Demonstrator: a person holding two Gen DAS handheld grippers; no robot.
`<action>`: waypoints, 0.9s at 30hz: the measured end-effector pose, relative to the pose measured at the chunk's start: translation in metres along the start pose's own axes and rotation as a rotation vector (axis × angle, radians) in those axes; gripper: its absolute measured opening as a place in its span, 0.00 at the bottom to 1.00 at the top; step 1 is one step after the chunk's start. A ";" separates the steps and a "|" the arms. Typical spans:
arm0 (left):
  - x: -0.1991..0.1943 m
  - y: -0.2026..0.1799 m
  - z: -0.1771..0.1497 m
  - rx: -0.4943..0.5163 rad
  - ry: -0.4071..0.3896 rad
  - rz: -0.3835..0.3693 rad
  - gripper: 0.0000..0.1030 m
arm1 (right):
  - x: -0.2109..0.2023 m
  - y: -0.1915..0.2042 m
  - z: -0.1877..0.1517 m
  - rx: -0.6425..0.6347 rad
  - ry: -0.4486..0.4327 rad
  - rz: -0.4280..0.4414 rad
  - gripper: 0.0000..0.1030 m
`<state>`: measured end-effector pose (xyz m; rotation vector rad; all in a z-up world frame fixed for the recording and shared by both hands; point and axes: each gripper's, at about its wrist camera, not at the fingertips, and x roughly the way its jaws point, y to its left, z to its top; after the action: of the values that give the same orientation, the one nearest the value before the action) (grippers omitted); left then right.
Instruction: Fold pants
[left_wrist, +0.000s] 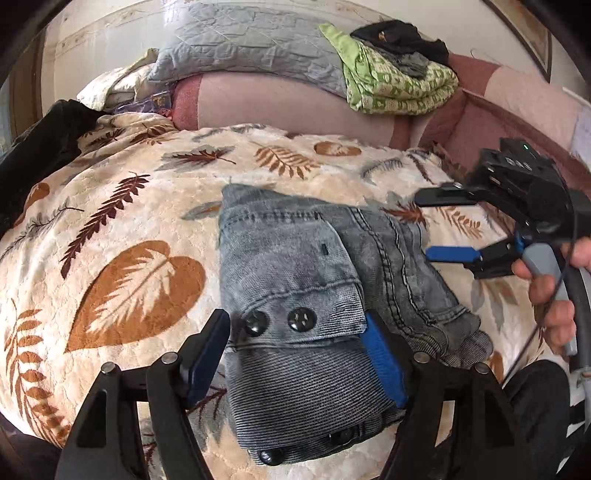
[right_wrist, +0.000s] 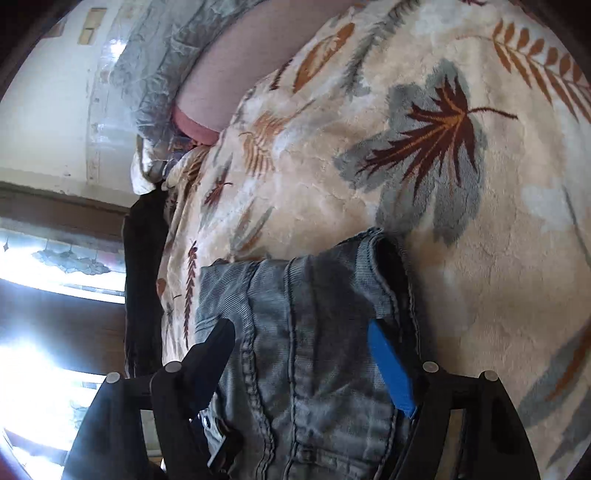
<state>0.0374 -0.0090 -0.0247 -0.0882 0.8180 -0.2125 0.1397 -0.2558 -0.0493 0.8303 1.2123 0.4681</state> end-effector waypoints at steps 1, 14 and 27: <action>-0.009 0.004 0.002 -0.009 -0.035 0.024 0.71 | -0.008 0.005 -0.010 -0.008 0.003 0.032 0.76; 0.005 0.011 -0.010 -0.005 0.057 0.100 0.72 | -0.007 -0.023 -0.080 0.036 0.098 0.041 0.76; -0.014 0.021 -0.016 -0.099 -0.017 -0.019 0.72 | -0.037 0.047 -0.040 -0.150 0.051 -0.126 0.77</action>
<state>0.0197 0.0150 -0.0285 -0.1908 0.8110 -0.1892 0.0958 -0.2402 0.0055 0.6137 1.2523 0.4740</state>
